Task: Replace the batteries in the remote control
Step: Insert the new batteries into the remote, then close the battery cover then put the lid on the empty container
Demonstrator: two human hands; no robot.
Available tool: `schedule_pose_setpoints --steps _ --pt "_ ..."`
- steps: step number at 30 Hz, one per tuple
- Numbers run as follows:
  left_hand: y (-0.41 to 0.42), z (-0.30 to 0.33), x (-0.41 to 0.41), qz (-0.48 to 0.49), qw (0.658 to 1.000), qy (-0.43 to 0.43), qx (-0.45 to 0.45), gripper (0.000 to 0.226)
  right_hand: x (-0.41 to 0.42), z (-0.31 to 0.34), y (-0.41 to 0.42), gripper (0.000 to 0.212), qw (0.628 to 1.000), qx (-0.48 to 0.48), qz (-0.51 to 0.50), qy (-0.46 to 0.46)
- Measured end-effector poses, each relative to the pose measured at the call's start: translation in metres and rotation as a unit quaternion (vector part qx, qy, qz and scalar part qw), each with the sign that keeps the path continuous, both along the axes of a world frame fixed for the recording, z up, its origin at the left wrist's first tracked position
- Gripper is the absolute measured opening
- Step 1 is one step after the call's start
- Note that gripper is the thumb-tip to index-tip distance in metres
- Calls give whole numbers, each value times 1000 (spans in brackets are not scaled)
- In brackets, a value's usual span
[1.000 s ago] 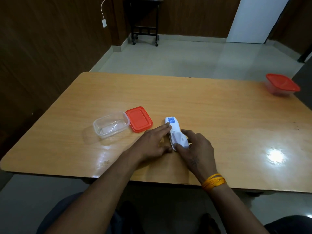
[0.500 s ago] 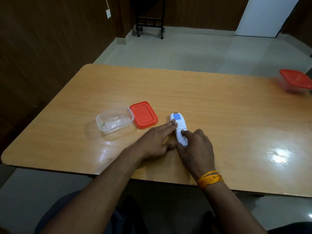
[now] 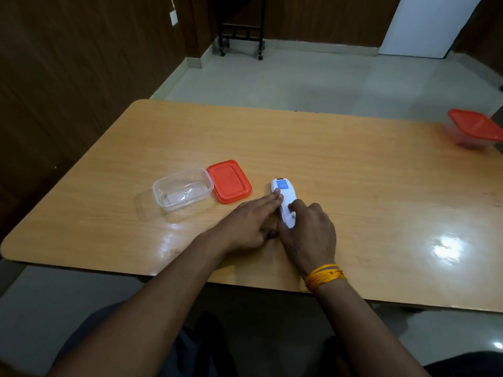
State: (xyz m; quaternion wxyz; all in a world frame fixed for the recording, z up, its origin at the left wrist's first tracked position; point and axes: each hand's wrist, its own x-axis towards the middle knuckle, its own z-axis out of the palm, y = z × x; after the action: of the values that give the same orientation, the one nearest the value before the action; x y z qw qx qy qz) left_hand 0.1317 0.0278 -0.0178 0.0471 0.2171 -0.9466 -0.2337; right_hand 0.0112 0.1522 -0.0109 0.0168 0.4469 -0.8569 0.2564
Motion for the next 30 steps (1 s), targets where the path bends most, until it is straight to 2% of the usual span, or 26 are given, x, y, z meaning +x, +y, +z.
schedule_pose_setpoints --steps 3,7,11,14,19,22,25,30 --pt "8 1 1 3 1000 -19 -8 84 -2 5 -1 41 999 15 2 -34" --pt "20 9 5 50 999 0 14 84 -5 15 -2 45 997 24 -21 -64" --pt "26 12 15 97 995 -1 17 87 -8 20 3 39 997 15 -54 -62" --pt "28 13 21 96 995 -6 -7 80 -12 22 5 31 995 6 -72 -75" --pt "29 14 22 88 996 -10 -20 72 -22 20 10 58 990 24 -63 -125" --pt "29 14 22 87 996 -15 -23 71 -25 18 12 52 993 47 -73 -78" --pt "29 16 22 89 996 -22 -21 71 -26 17 14 56 994 70 -87 -14" --pt "30 20 26 115 993 -17 -20 71 -25 19 12 60 992 78 -101 17"
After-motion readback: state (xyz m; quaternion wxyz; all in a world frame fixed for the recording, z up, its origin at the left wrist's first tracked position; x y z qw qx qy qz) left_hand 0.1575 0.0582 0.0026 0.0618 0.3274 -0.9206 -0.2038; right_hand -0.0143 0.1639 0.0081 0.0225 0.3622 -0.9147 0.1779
